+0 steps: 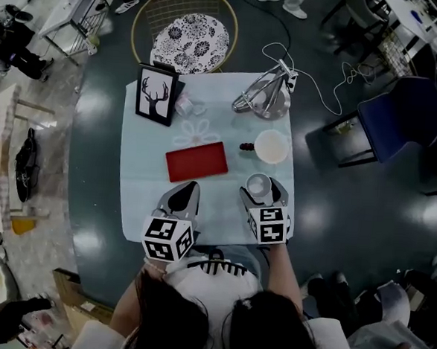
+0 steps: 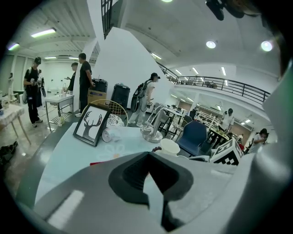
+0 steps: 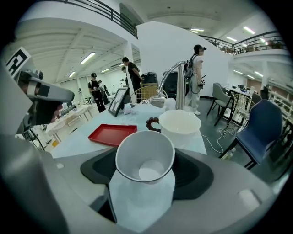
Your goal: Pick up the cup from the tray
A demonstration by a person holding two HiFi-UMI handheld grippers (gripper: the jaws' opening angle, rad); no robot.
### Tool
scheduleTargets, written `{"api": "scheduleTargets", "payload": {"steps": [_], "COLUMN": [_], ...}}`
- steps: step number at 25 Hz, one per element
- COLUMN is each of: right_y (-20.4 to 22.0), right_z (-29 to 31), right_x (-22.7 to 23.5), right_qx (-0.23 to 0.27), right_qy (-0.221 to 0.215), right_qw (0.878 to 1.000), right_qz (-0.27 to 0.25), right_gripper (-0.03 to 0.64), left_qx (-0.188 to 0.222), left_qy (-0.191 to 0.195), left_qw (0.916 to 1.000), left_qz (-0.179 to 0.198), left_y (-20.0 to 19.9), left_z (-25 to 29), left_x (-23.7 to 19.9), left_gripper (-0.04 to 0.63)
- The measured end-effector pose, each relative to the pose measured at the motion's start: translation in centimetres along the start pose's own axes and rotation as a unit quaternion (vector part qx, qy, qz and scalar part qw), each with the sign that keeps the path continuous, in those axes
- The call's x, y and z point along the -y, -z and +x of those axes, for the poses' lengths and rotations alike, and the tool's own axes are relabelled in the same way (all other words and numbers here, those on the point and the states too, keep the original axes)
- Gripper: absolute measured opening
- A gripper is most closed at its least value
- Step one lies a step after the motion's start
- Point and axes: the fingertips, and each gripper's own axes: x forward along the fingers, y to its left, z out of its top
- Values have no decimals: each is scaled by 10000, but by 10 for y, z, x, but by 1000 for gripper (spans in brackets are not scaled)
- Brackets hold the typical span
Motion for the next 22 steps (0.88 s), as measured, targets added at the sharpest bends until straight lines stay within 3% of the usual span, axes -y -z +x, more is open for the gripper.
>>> {"api": "scheduleTargets", "payload": {"steps": [7, 14, 22], "right_y": [17, 19, -7], "right_z": [11, 8, -19], "right_x": [0, 6, 14], "right_qx": [-194, 25, 434], "right_qy": [83, 84, 213], "right_qw": [9998, 9984, 9983], "right_qz": [-19, 564, 313], "right_gripper": [388, 421, 442], "left_qx": [57, 143, 66], "left_qy": [-203, -397, -304], "left_qw": [9998, 9991, 9995], "left_qz": [26, -17, 33], "left_y": [-2, -2, 6], "left_z": [-3, -7, -10], "left_x": [-7, -16, -12], "left_gripper": [2, 1, 1]}}
